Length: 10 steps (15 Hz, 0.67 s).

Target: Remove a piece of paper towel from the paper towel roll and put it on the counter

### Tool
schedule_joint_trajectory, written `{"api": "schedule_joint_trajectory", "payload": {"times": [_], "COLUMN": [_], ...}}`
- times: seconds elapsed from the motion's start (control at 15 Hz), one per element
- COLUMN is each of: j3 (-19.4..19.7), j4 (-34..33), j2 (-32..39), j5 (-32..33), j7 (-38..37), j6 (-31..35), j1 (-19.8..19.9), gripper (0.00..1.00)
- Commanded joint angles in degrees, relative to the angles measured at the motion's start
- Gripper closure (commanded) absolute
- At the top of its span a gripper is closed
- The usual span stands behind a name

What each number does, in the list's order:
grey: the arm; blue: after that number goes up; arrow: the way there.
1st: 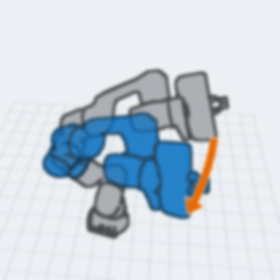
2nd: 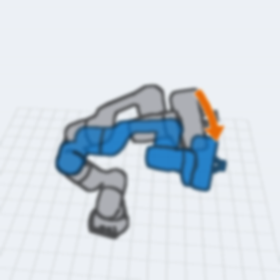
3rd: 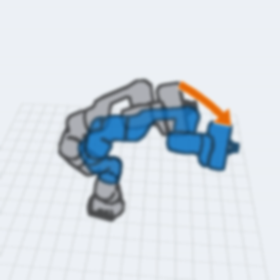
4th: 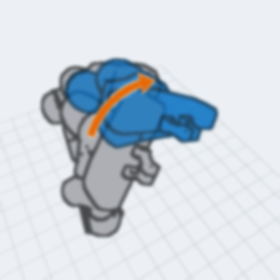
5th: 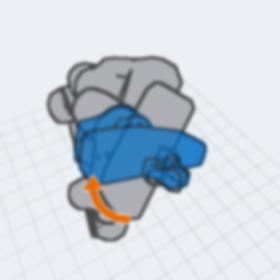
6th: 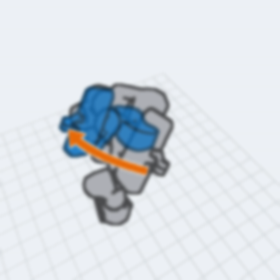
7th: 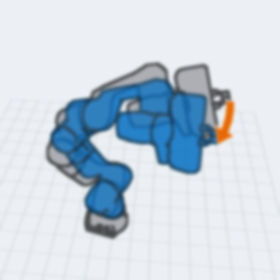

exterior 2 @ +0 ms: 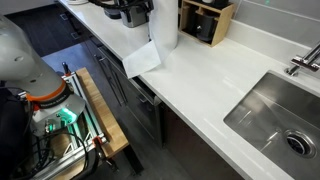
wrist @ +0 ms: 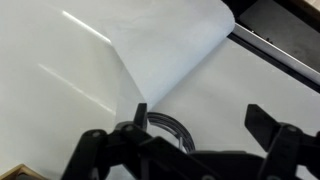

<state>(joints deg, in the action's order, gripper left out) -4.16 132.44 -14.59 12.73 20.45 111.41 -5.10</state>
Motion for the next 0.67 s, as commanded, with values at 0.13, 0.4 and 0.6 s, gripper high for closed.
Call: {"api": "schedule_joint_trajectory", "payload": {"times": [0.13, 0.4, 0.6], "j3": [0.23, 1.37, 4.26], "j4": [-0.09, 2.97, 8.91], "j2": [0.02, -2.51, -6.42], "j5": [0.08, 0.26, -1.83], "j7": [-0.08, 1.52, 5.47], "j6": [-0.12, 1.15, 4.05], "j1": [-0.57, -0.03, 0.48], "gripper": [0.00, 0.00, 0.00]}}
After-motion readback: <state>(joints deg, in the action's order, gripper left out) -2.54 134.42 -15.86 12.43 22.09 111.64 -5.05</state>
